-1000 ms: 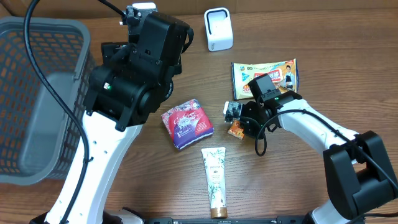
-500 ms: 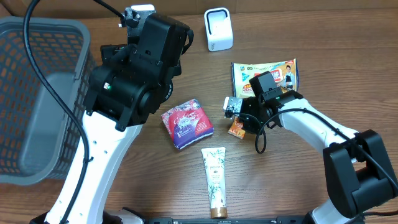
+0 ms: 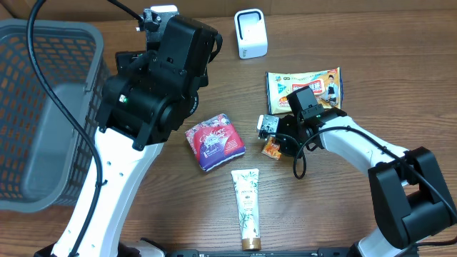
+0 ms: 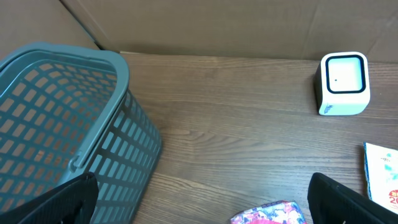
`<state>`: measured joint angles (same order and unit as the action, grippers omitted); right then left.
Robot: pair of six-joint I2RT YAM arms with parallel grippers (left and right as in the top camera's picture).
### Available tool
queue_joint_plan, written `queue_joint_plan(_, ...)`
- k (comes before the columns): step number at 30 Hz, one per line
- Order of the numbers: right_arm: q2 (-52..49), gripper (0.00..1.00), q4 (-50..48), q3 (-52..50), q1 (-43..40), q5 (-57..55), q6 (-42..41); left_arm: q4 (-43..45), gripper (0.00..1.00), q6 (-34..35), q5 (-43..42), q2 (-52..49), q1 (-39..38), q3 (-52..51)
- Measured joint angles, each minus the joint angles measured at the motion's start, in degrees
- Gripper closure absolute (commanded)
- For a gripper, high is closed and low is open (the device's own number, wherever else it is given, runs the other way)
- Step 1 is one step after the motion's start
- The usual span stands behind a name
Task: Scan the item barcode
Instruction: 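Lower the right gripper and grasp the orange Kleenex pack, then adjust the grip and lift the Kleenex pack with the right gripper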
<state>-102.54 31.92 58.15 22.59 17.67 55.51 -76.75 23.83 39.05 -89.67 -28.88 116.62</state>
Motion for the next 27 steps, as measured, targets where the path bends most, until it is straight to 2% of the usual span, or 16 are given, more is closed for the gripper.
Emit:
queue_joint_plan(3,0.0,0.96,0.17,0.0,0.0,-0.7,0.02,0.0,0.0,0.0,0.0,0.0,0.0,-0.02)
queue_joint_plan(4,0.0,0.9,0.83,0.26,0.0,-1.2,0.02,0.0,0.0,0.0,0.0,0.0,0.0,-0.02)
queue_joint_plan(5,0.0,0.77,1.46,0.57,0.0,-1.51,-0.02,0.0,0.0,0.07,0.0,0.0,0.0,-0.02)
queue_joint_plan(6,0.02,0.57,2.29,1.09,0.0,-2.16,-0.17,0.0,0.0,0.2,0.0,0.0,0.0,-0.02)
queue_joint_plan(7,0.02,0.26,3.74,1.88,0.0,-2.8,0.02,0.0,0.0,0.24,0.0,0.0,0.0,-0.02)
queue_joint_plan(8,0.04,0.0,5.4,2.91,0.0,-3.41,0.02,0.02,0.0,0.35,0.0,0.0,0.0,-0.02)
queue_joint_plan(14,1.53,0.0,14.69,10.69,0.0,-5.09,0.09,0.0,0.0,1.05,0.0,0.0,0.0,-0.02)
queue_joint_plan(19,2.86,0.0,19.52,12.37,0.0,-5.03,1.68,-0.04,0.0,1.29,0.0,0.0,0.0,0.0)
queue_joint_plan(27,2.67,0.0,16.92,12.31,0.02,-3.93,3.52,-0.72,0.0,1.29,0.0,0.0,0.0,-0.02)
